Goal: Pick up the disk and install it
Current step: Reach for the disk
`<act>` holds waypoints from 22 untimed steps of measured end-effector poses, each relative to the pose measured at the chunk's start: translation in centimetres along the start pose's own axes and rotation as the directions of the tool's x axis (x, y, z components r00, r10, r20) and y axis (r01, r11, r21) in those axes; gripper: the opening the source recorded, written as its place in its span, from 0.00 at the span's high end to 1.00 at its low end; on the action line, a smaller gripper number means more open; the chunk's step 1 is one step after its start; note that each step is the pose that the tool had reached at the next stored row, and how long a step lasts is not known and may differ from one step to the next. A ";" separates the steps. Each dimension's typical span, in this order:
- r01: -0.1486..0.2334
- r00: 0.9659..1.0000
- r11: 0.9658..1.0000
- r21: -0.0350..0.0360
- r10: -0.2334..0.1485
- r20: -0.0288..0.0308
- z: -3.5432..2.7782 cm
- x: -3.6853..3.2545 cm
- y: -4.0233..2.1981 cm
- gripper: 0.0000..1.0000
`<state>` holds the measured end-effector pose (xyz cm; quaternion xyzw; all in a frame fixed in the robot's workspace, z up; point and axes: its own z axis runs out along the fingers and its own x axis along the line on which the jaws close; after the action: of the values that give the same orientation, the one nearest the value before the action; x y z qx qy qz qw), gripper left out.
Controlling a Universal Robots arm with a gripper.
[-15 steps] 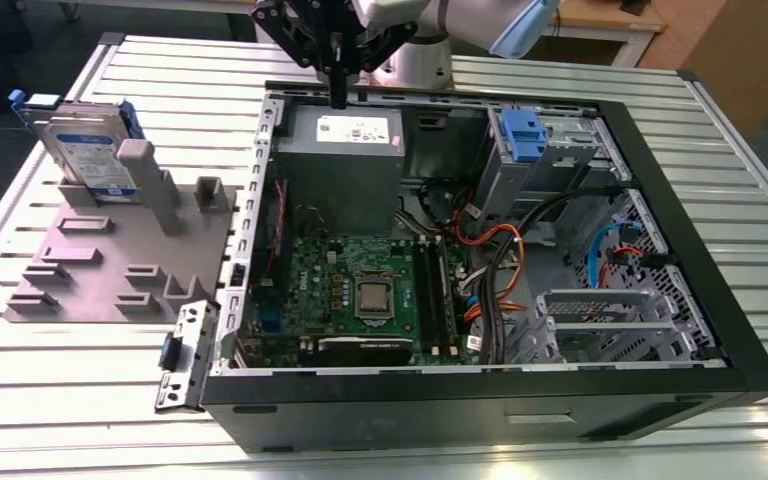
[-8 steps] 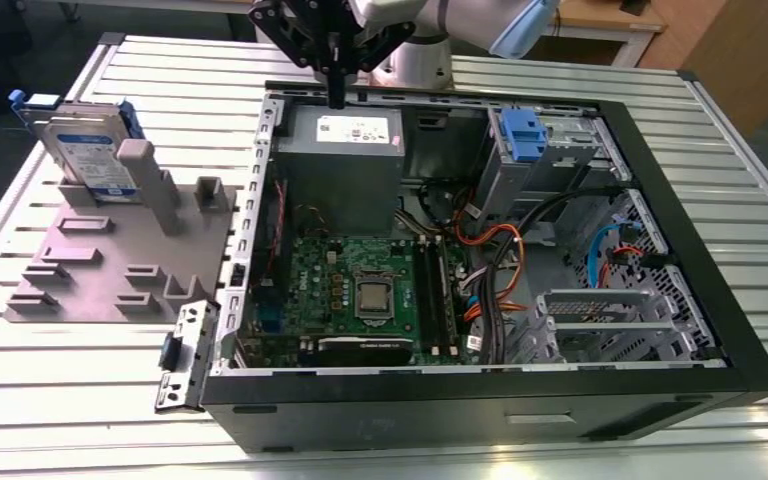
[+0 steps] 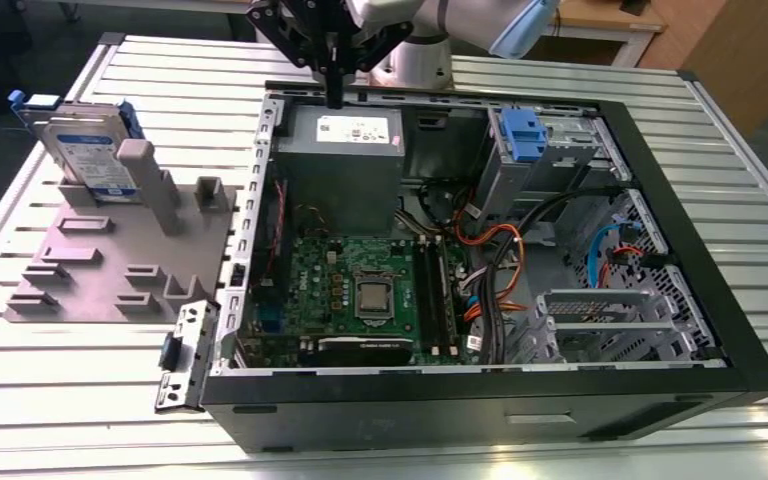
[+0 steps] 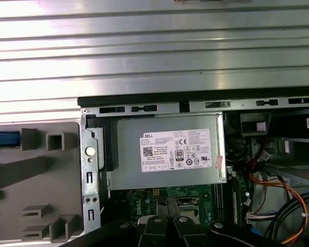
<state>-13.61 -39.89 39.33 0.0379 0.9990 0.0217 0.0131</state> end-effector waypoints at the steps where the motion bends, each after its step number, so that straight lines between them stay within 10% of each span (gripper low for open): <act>1: 0.000 1.000 1.000 0.000 0.000 0.000 0.00 0.05 -0.01 0.89; 22: 0.000 1.000 1.000 0.000 0.000 0.000 -0.02 0.73 -0.06 0.89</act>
<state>-14.34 -39.89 39.33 0.0379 0.9990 0.0217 0.0131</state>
